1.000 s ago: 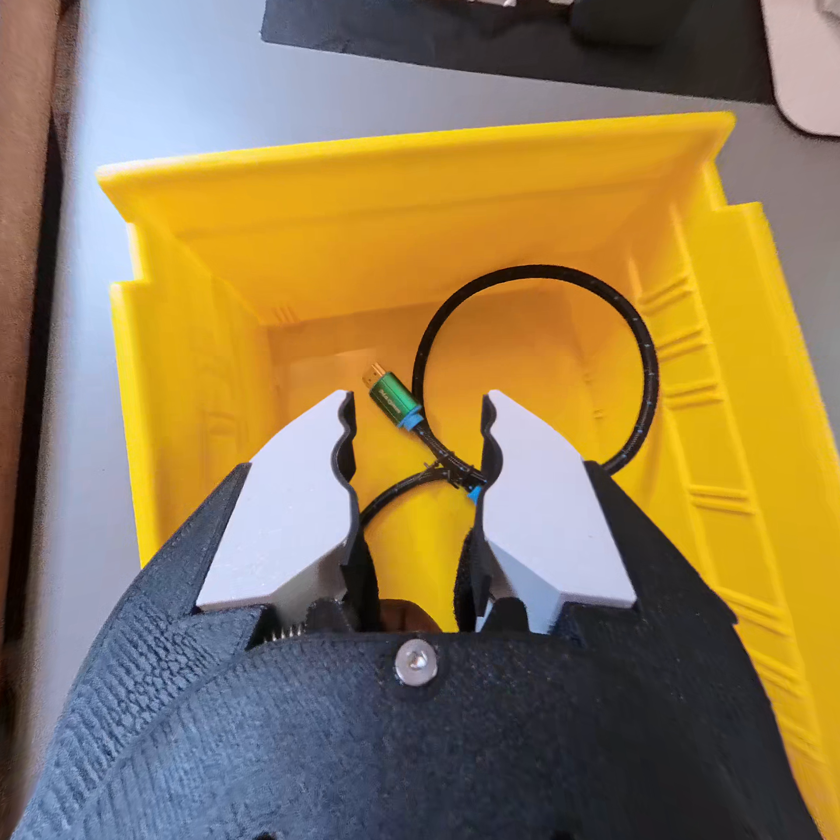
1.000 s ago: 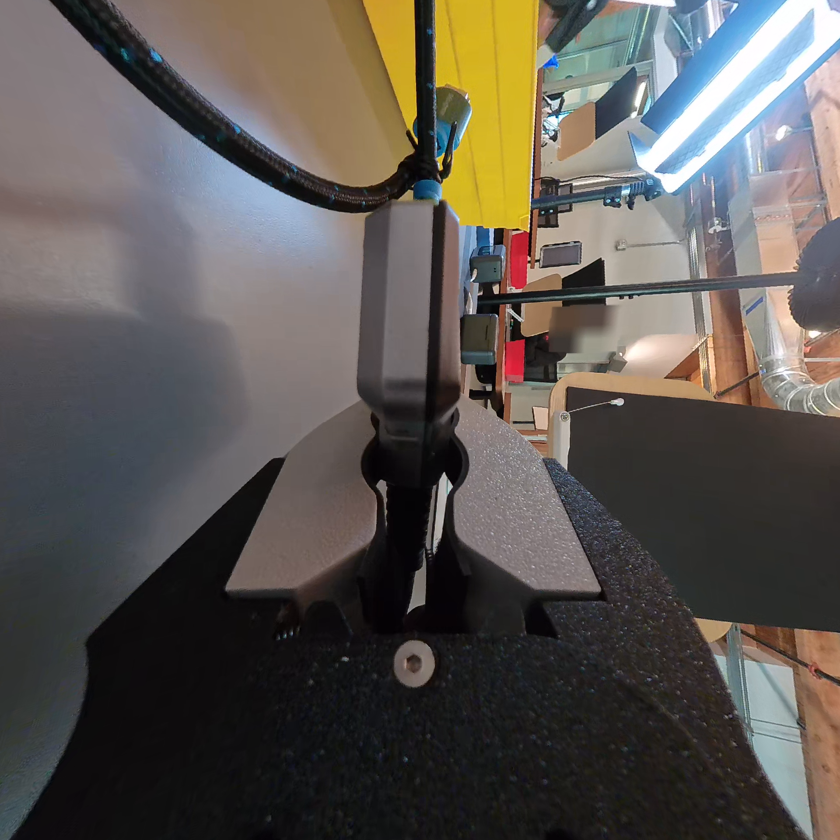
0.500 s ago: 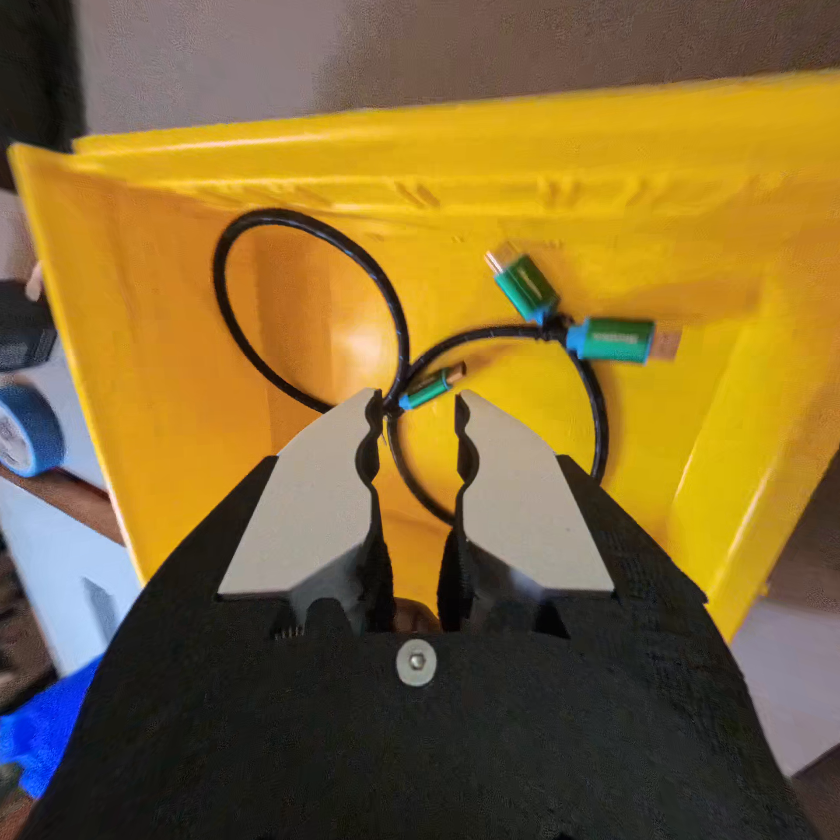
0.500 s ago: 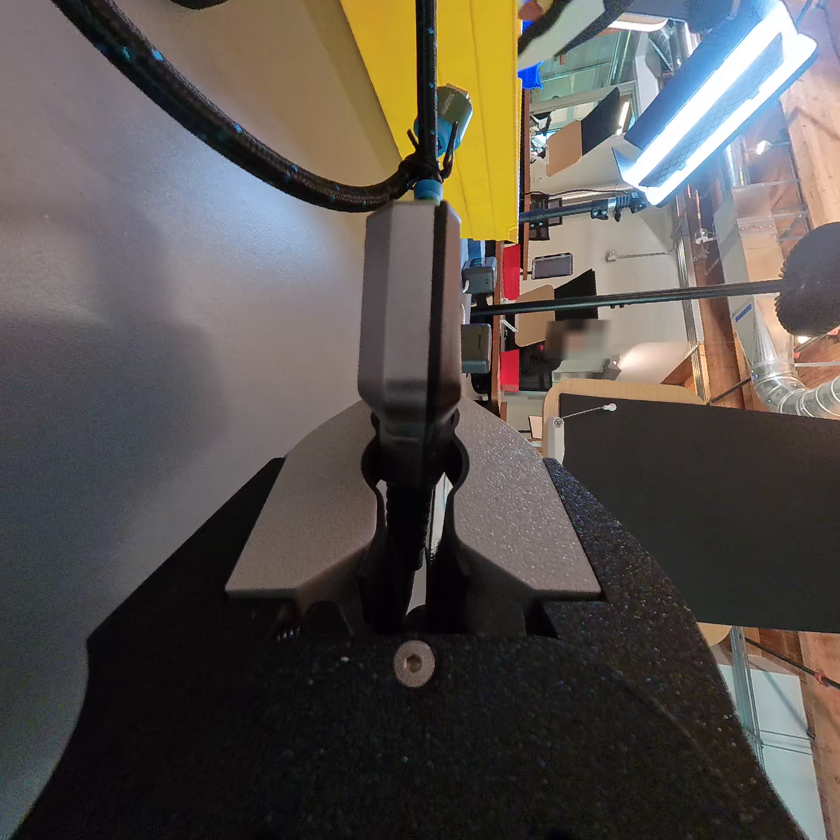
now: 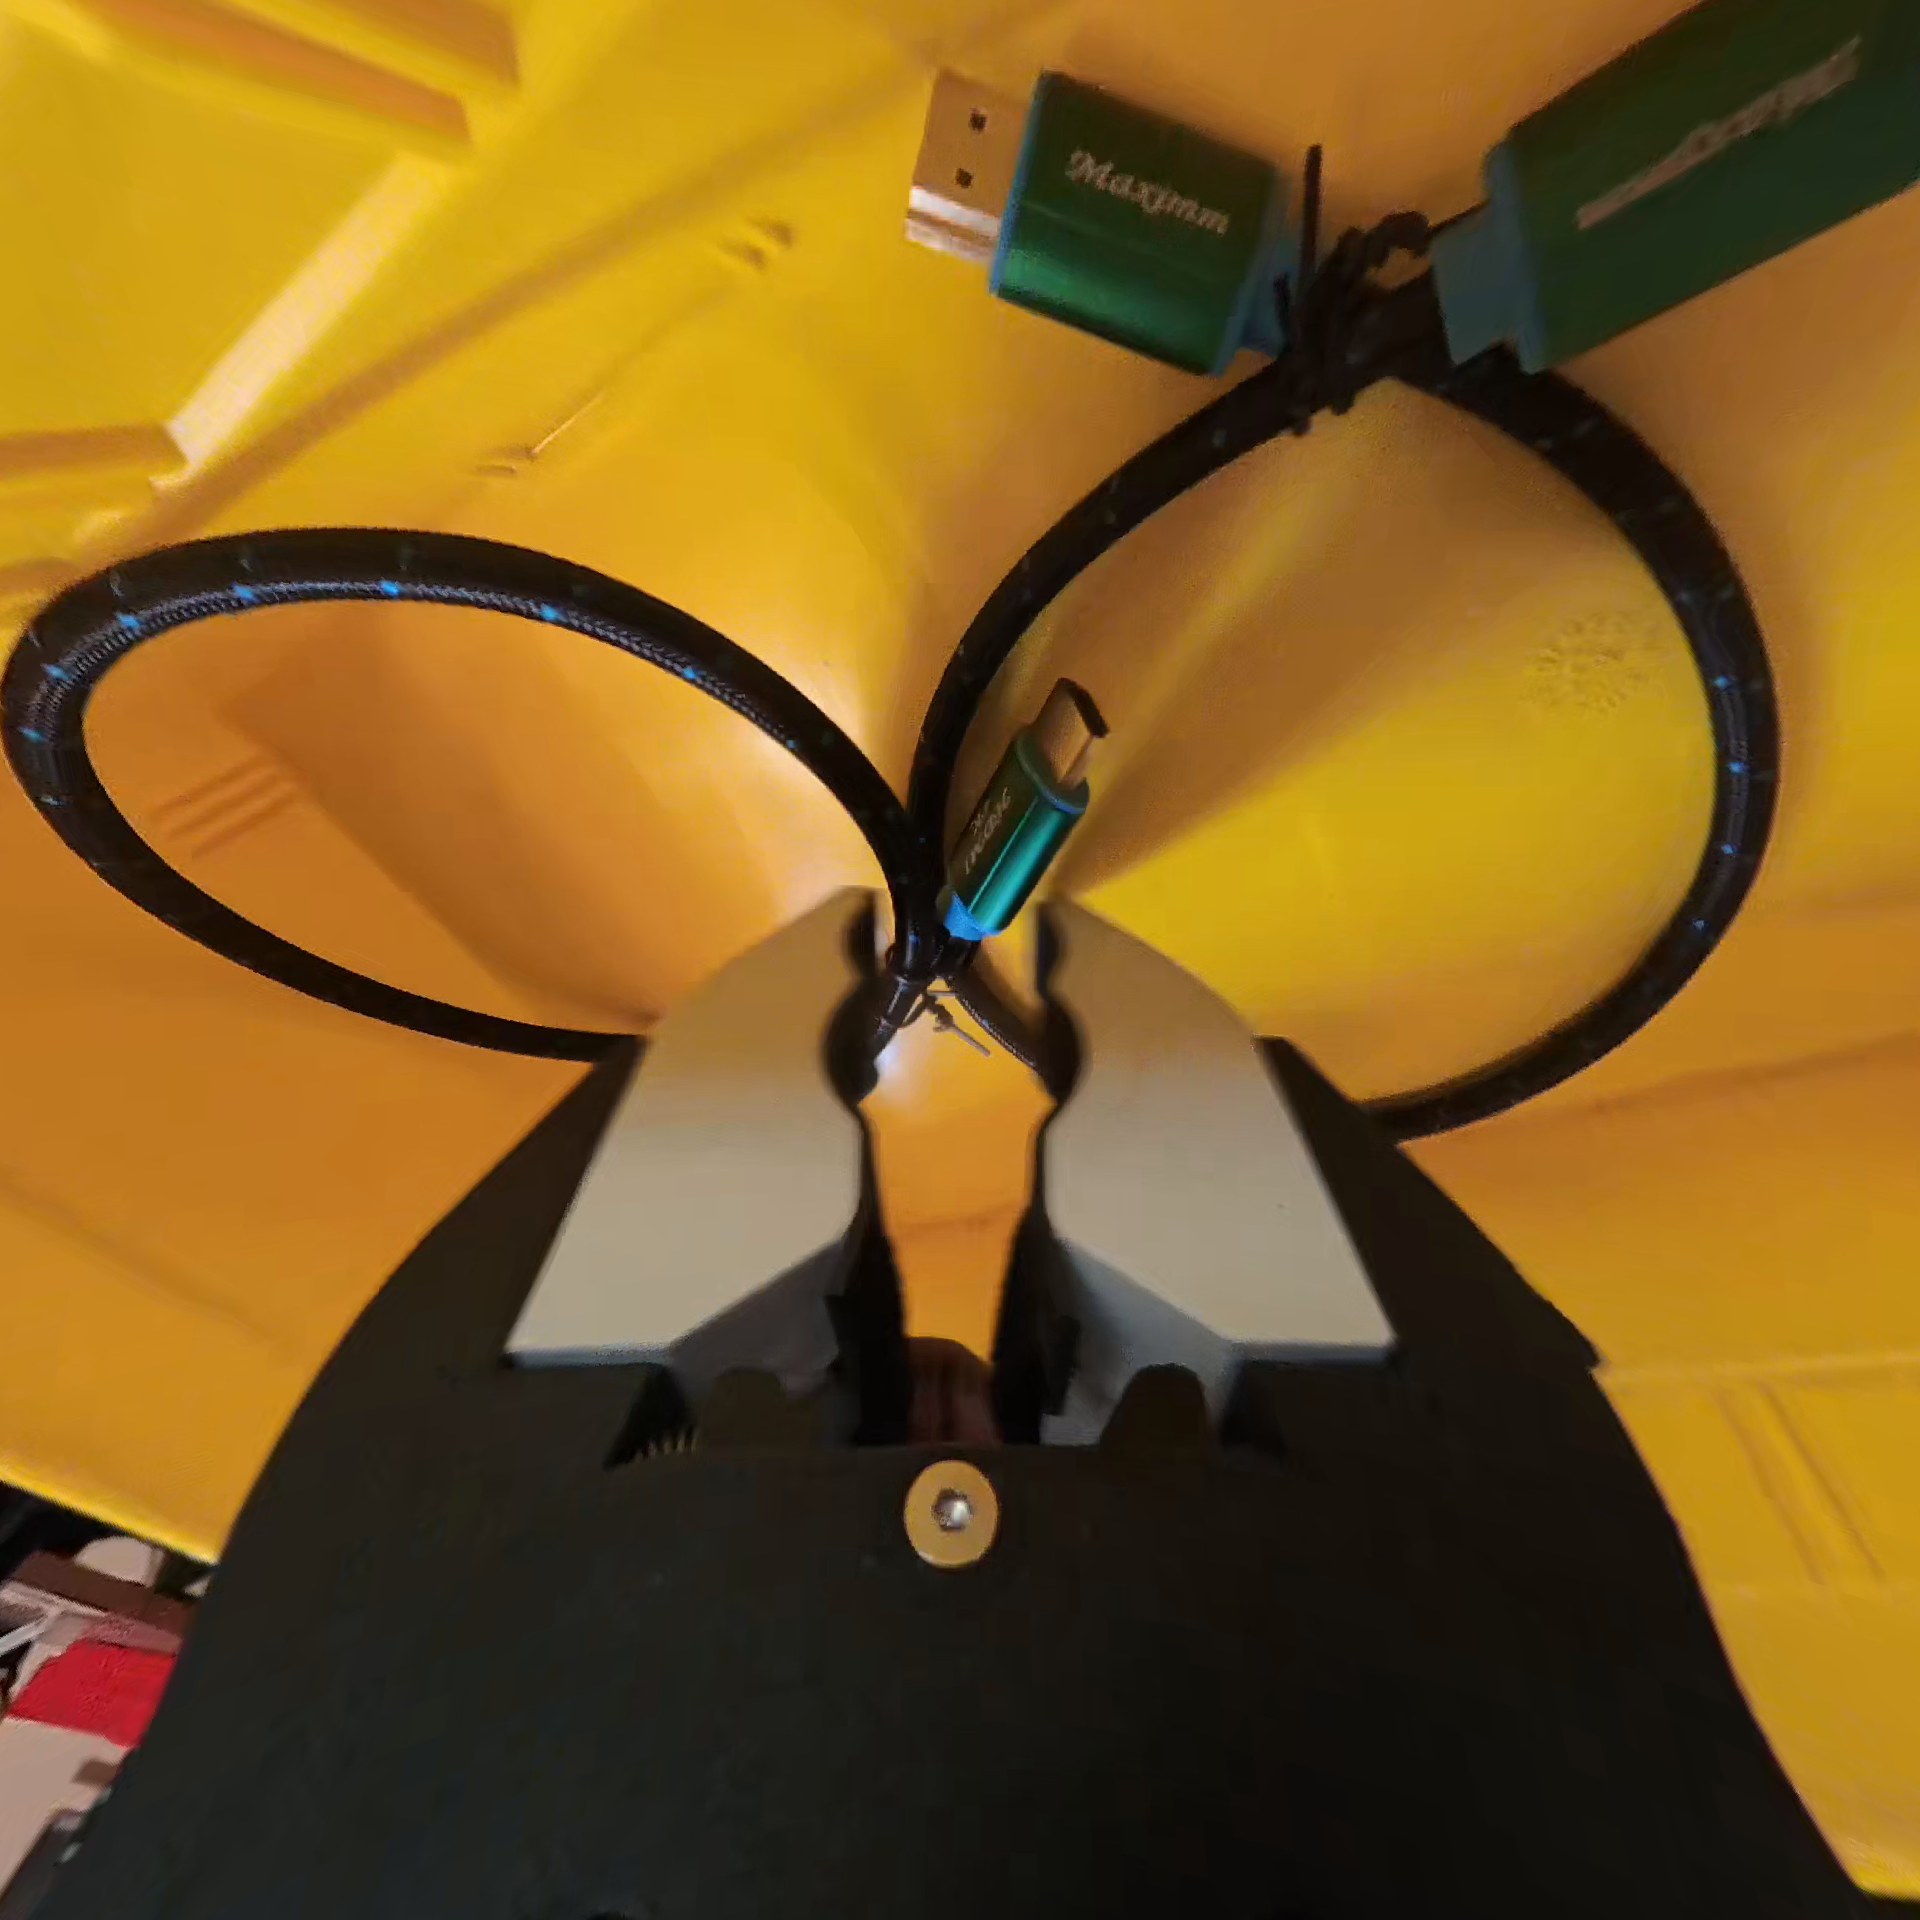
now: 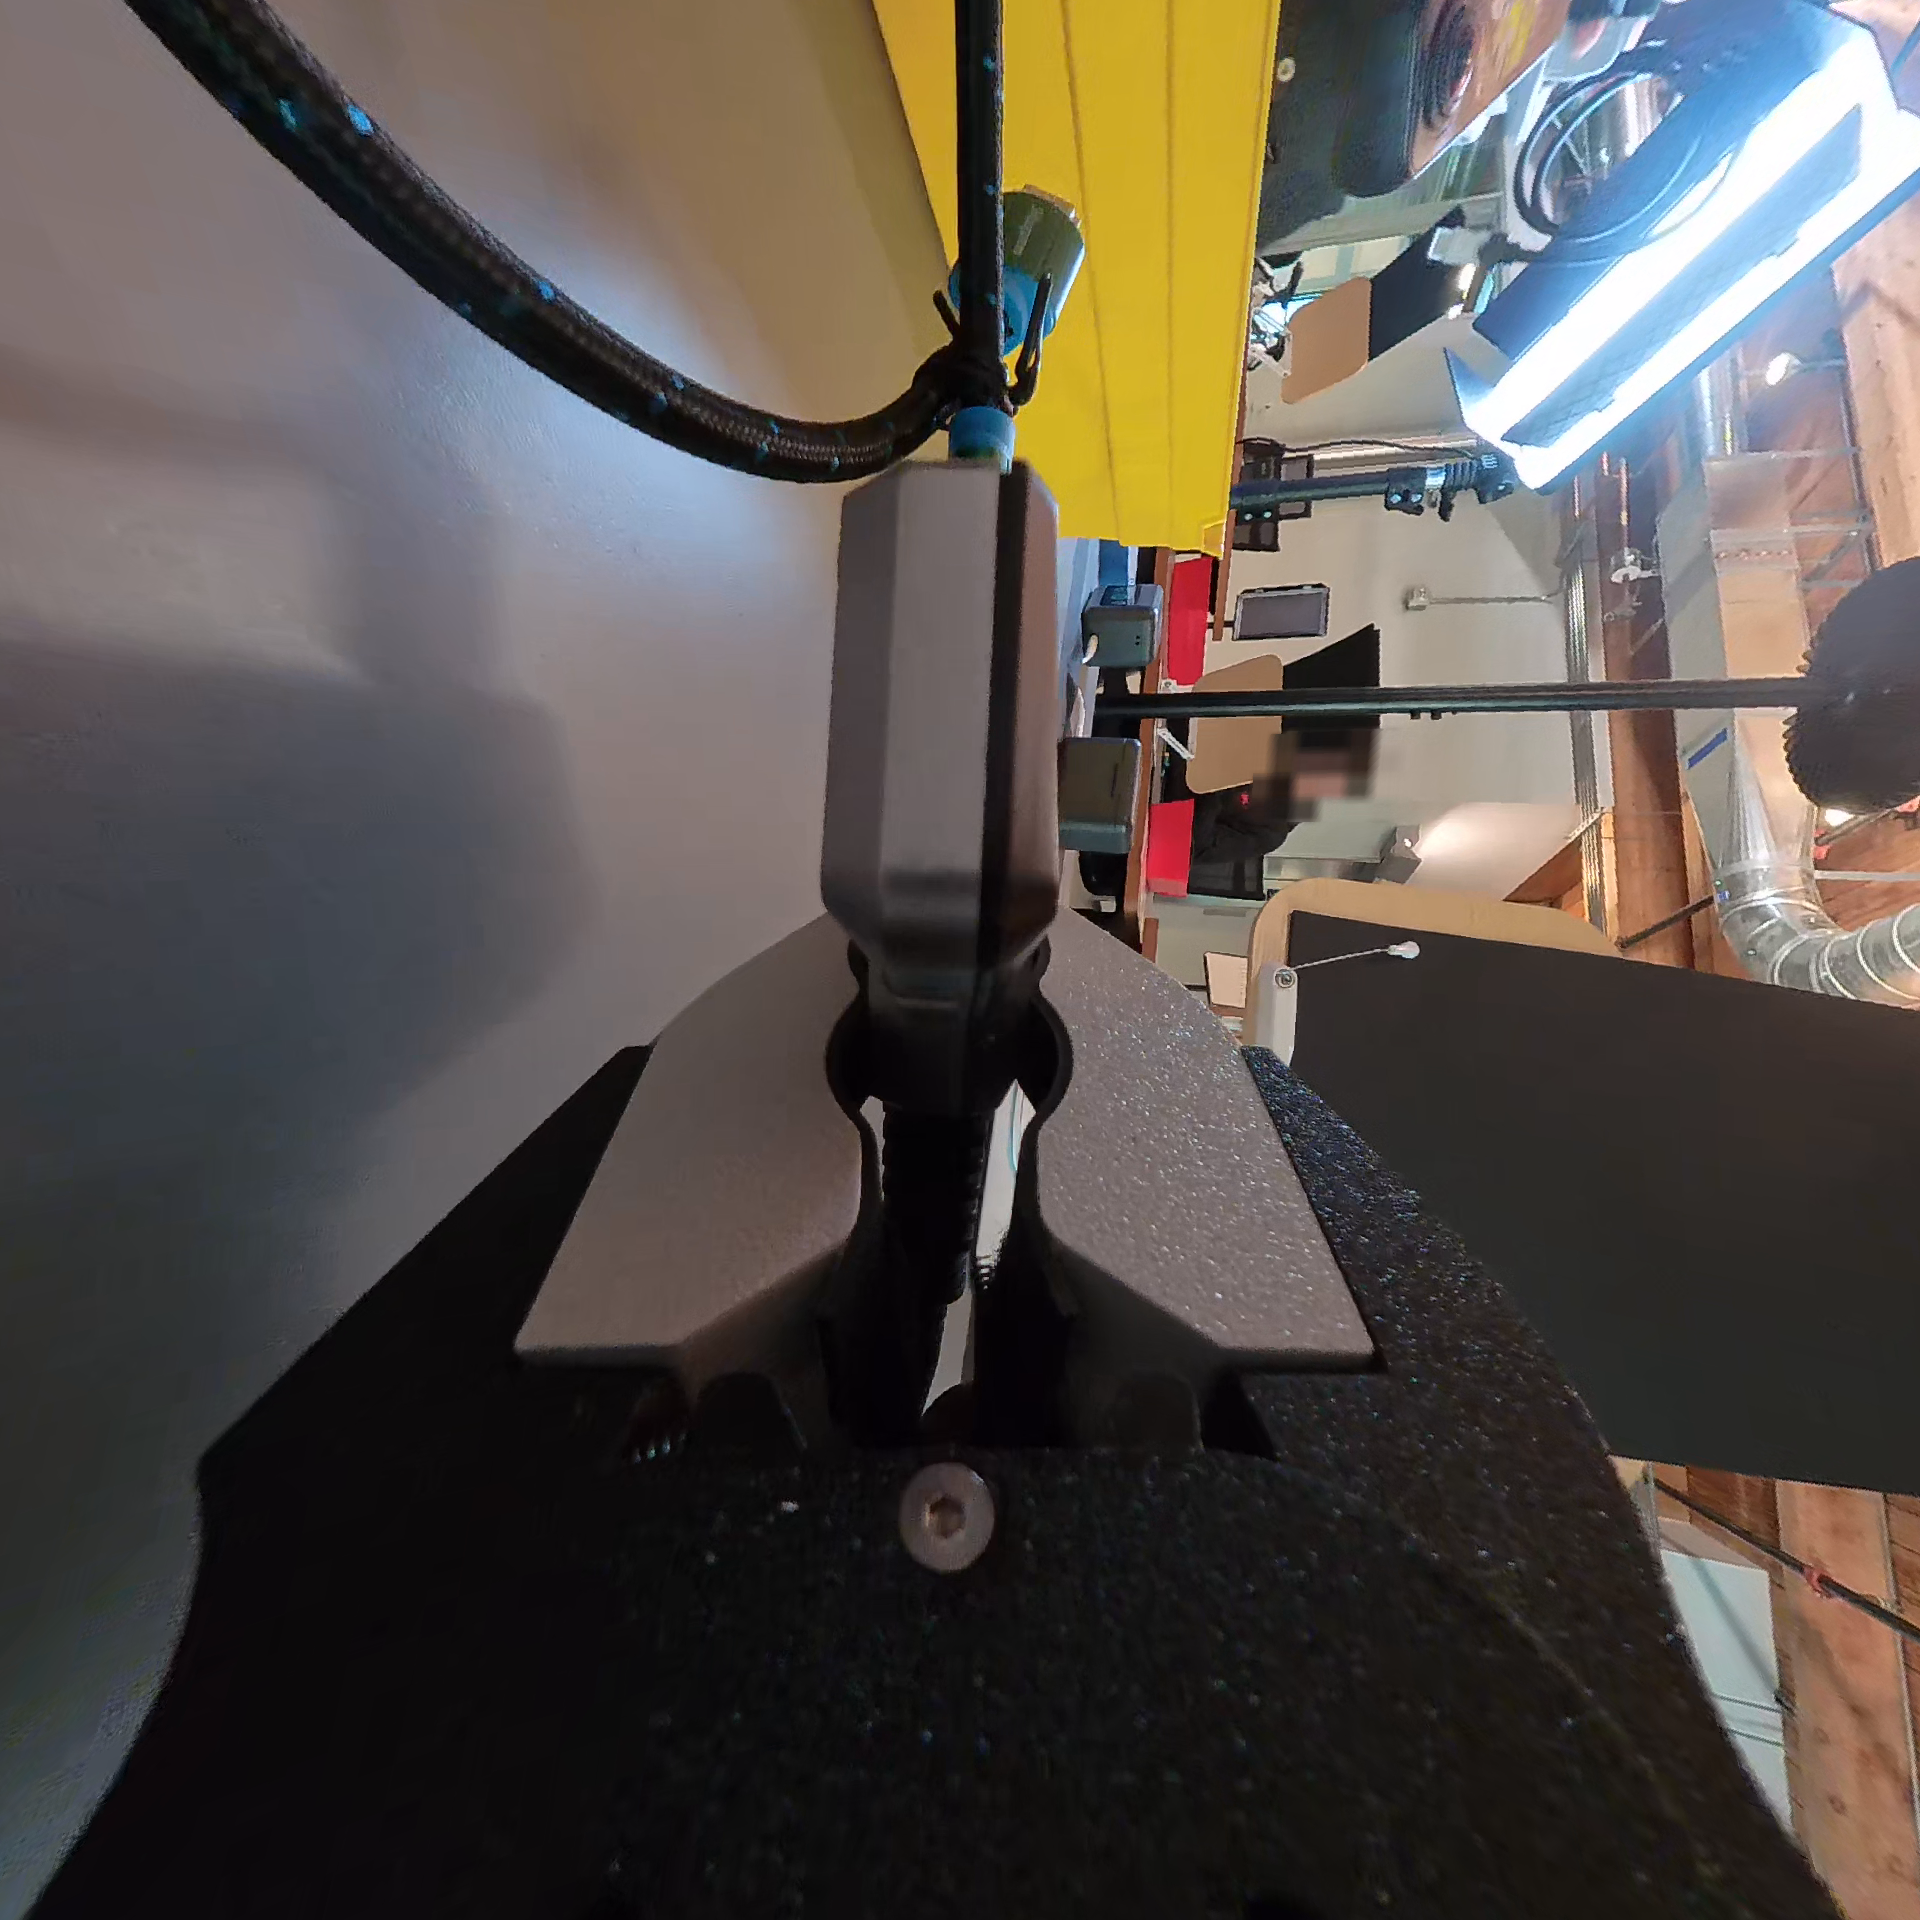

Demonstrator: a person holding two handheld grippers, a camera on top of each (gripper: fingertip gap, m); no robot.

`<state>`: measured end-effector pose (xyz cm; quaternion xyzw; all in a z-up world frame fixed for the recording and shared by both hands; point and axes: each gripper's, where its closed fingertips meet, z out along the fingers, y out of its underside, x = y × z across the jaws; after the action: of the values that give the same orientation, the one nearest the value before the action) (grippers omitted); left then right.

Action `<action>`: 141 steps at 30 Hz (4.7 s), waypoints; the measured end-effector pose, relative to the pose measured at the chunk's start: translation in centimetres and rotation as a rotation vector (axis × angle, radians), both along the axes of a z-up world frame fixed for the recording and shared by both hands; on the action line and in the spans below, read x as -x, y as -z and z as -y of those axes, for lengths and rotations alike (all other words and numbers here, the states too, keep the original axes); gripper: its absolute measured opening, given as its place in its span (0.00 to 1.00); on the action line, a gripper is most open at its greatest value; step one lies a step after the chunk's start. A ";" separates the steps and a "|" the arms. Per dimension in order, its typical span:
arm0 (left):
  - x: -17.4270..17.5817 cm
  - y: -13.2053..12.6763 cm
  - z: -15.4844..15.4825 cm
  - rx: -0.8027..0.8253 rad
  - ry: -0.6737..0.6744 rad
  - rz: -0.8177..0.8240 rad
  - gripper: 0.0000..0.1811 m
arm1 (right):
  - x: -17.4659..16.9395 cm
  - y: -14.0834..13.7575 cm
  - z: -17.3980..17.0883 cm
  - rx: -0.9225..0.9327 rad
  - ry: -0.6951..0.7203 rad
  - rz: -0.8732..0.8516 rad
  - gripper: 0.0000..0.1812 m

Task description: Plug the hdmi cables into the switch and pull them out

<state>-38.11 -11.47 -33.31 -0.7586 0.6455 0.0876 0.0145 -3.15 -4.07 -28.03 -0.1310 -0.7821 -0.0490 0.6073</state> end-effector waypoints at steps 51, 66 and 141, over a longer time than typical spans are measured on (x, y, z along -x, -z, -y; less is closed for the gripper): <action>-24.9 -0.8 10.6 -0.042 -0.888 0.871 0.12 | -0.2 0.8 0.6 0.014 -0.030 0.041 0.13; -26.1 -1.5 11.2 -0.180 -1.029 0.899 0.23 | 0.0 1.3 1.1 0.009 -0.059 0.057 0.13; -33.3 -2.7 1.5 -0.267 -0.745 0.815 0.11 | 1.0 0.8 1.6 -0.130 -0.019 0.013 0.12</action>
<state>-4.76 -12.92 -30.66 -0.8993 0.2596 -0.1322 0.3262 -4.11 -5.63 -28.82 -0.0835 -0.7824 -0.0947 0.6098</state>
